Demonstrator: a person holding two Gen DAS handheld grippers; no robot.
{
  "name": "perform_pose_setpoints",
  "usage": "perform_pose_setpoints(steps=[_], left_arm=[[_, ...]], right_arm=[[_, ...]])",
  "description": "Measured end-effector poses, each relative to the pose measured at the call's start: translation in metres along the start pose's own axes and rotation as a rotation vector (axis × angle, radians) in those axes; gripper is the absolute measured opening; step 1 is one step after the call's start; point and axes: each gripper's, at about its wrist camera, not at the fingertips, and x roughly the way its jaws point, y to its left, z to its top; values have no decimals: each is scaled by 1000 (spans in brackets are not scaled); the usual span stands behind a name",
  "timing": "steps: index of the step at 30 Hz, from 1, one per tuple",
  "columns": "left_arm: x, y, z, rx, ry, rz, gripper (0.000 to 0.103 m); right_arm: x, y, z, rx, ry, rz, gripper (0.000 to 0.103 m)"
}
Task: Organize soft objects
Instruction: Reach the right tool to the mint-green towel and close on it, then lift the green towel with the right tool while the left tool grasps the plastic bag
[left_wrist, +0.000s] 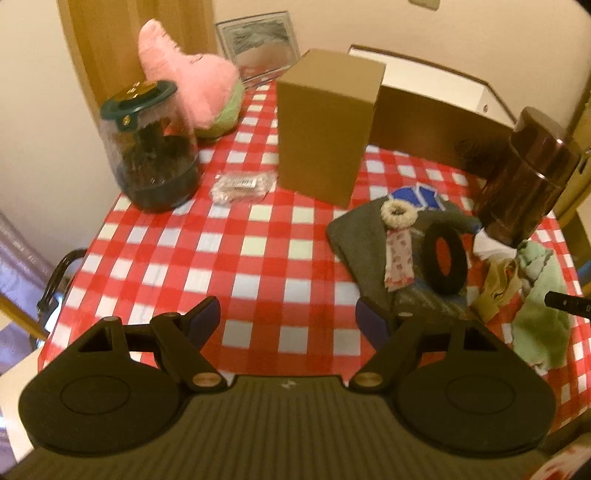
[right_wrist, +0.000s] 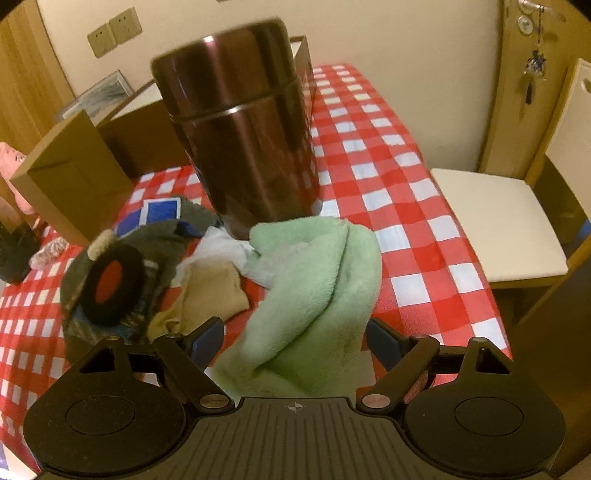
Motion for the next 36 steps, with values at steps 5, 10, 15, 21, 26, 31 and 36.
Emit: perform_pose_setpoints(steps=[5,10,15,21,26,31,36], left_arm=[[-2,-1,-5,-15,12,31,78],[3,1,-3,-9,17,36,78],[17,7,2,28,25,16,75],[39,17,18,99,25,-30,69],[57,29,33,172,2,-66,67],[79,40,45,276,-19,-95,61],[101,49,56,373,-44,-143,58]], right_arm=[[16,-4,1,-8,24,-5,85],[32,-5,-1,6,36,-28,71],[33,-2,-5,-42,16,-60,26],[13,-4,-4,-6,-35,-34,21],[-19,4,2,57,-122,-37,21],[-40,24,6,92,-162,-45,21],[-46,54,0,93,-160,-36,21]])
